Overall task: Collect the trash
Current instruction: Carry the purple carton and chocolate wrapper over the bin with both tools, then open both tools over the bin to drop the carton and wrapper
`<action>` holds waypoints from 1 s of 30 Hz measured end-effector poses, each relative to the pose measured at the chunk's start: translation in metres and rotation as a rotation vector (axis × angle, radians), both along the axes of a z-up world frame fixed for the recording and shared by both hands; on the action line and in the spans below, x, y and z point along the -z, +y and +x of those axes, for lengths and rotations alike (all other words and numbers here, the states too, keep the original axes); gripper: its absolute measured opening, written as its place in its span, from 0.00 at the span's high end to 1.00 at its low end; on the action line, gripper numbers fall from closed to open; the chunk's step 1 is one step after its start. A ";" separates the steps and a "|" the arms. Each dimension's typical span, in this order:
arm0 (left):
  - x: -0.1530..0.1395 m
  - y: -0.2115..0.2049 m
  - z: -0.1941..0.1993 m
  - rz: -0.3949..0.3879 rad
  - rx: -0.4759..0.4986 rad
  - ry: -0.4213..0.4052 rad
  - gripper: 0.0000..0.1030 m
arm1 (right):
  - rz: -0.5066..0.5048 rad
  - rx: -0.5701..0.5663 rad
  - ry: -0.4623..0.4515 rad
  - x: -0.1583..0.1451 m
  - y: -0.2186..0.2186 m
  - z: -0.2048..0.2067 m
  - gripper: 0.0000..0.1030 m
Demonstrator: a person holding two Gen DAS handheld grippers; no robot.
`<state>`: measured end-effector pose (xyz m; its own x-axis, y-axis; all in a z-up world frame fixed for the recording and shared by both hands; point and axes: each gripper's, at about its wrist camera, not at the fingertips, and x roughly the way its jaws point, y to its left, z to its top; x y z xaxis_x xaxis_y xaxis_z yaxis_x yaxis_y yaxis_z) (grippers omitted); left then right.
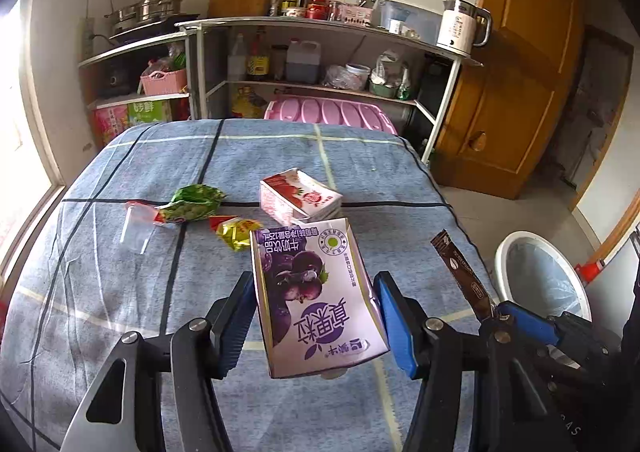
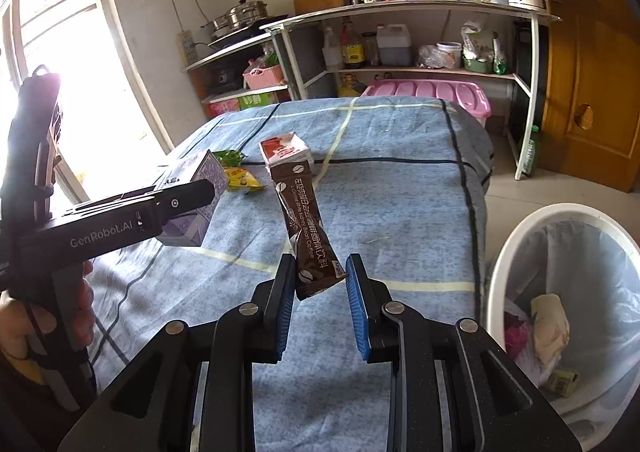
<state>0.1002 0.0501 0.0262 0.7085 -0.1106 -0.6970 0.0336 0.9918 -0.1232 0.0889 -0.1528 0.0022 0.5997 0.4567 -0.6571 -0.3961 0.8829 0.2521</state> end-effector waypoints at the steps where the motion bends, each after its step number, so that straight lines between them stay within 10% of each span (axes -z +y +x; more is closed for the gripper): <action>1: -0.001 -0.007 0.000 0.000 0.014 -0.003 0.42 | 0.000 0.013 -0.005 -0.002 -0.005 -0.002 0.74; 30: 0.023 -0.227 0.010 0.037 0.431 0.056 0.42 | -0.141 0.469 0.012 0.005 -0.190 -0.028 0.74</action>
<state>0.1098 -0.1769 0.0032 0.5640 -0.3624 -0.7420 0.4400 0.8922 -0.1013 0.0612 -0.3430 -0.0029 0.7115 0.0451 -0.7012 0.0549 0.9913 0.1195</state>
